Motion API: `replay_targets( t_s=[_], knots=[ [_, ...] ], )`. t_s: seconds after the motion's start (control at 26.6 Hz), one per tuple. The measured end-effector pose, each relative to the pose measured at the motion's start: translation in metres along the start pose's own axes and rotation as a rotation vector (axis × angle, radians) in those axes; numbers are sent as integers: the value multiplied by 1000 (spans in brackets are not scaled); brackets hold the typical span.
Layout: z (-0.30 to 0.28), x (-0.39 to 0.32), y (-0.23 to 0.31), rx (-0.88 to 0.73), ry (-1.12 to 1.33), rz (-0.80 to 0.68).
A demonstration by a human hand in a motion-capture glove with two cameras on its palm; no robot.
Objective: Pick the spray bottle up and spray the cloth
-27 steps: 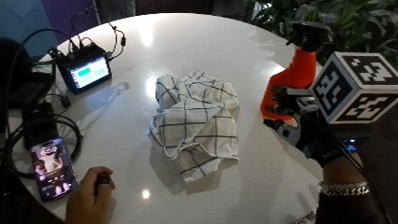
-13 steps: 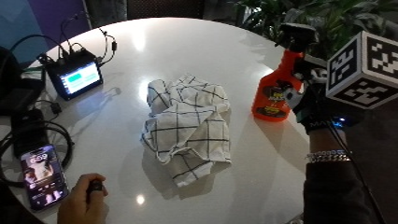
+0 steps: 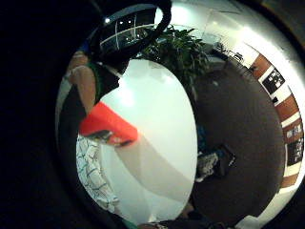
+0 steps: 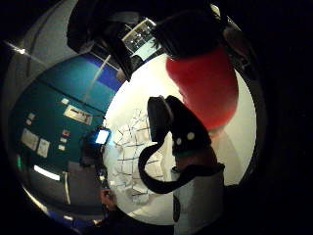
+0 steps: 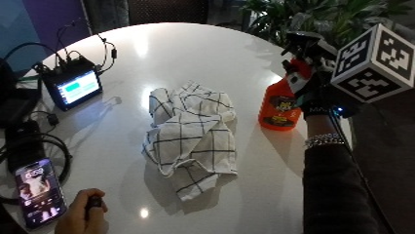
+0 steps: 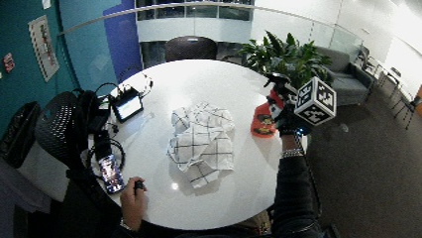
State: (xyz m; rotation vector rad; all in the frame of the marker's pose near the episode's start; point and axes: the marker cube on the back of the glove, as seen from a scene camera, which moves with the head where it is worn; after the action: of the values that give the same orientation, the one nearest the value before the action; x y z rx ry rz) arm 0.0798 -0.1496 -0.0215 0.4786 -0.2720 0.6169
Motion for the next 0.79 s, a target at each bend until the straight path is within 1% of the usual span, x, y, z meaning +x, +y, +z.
replay_targets(
  t_s=[0.11,0.38,0.64,0.79],
  knots=[
    [8,1,-6,35,-107,22],
    [21,-7,-18,167,-451,70],
    [29,-6,-17,279,-628,115],
    [30,-12,-23,347,-651,90]
  ],
)
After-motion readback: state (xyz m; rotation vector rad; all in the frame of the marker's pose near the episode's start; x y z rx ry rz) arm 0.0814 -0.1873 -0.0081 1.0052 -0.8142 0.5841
